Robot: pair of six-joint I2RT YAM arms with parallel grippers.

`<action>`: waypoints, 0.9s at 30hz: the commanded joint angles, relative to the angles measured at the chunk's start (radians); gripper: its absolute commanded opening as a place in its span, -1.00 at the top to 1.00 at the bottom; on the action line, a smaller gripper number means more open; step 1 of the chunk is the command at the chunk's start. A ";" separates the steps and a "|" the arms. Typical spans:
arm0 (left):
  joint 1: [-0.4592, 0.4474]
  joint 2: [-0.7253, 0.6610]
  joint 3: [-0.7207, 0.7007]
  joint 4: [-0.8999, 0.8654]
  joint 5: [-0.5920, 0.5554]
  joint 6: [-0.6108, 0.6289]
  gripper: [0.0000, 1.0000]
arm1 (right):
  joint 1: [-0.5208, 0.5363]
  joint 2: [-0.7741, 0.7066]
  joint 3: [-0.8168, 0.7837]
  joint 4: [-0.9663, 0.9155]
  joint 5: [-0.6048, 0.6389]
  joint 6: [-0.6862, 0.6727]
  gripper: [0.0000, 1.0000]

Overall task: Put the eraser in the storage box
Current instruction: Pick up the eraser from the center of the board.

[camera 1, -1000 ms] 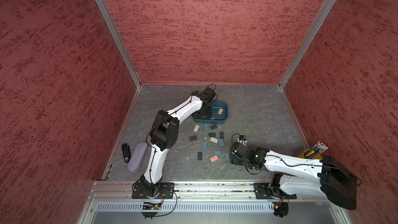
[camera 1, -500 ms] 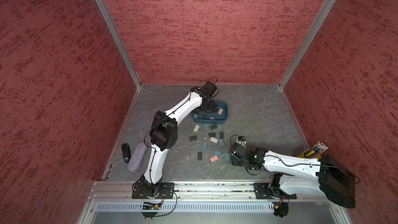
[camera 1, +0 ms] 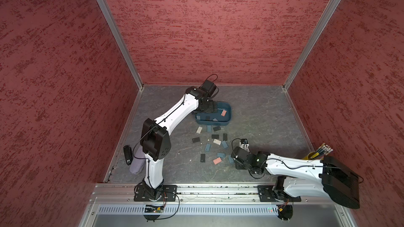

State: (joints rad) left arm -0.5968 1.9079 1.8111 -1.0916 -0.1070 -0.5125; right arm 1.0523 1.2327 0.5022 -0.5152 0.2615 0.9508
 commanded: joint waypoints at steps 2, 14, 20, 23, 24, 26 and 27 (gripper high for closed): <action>-0.007 -0.064 -0.082 0.023 -0.032 -0.019 -0.99 | 0.015 0.022 -0.005 -0.040 -0.061 0.016 -0.03; -0.030 -0.272 -0.337 0.074 -0.044 -0.052 -0.99 | 0.031 0.058 0.004 -0.051 -0.057 0.007 0.06; -0.040 -0.351 -0.446 0.092 -0.051 -0.070 -0.99 | 0.033 0.080 0.029 -0.070 -0.033 -0.001 0.15; -0.048 -0.377 -0.491 0.100 -0.055 -0.081 -0.99 | 0.033 0.083 0.038 -0.075 -0.021 0.000 0.18; -0.052 -0.384 -0.505 0.105 -0.052 -0.085 -0.99 | 0.032 0.083 0.037 -0.076 -0.019 0.000 0.19; -0.058 -0.397 -0.540 0.116 -0.048 -0.095 -0.99 | 0.032 0.082 0.042 -0.077 -0.009 0.000 0.20; -0.060 -0.403 -0.552 0.121 -0.044 -0.099 -0.99 | 0.033 0.080 0.045 -0.077 -0.007 0.003 0.20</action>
State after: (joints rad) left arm -0.6479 1.5333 1.2858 -1.0046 -0.1402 -0.5884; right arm 1.0721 1.2888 0.5488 -0.5598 0.2768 0.9501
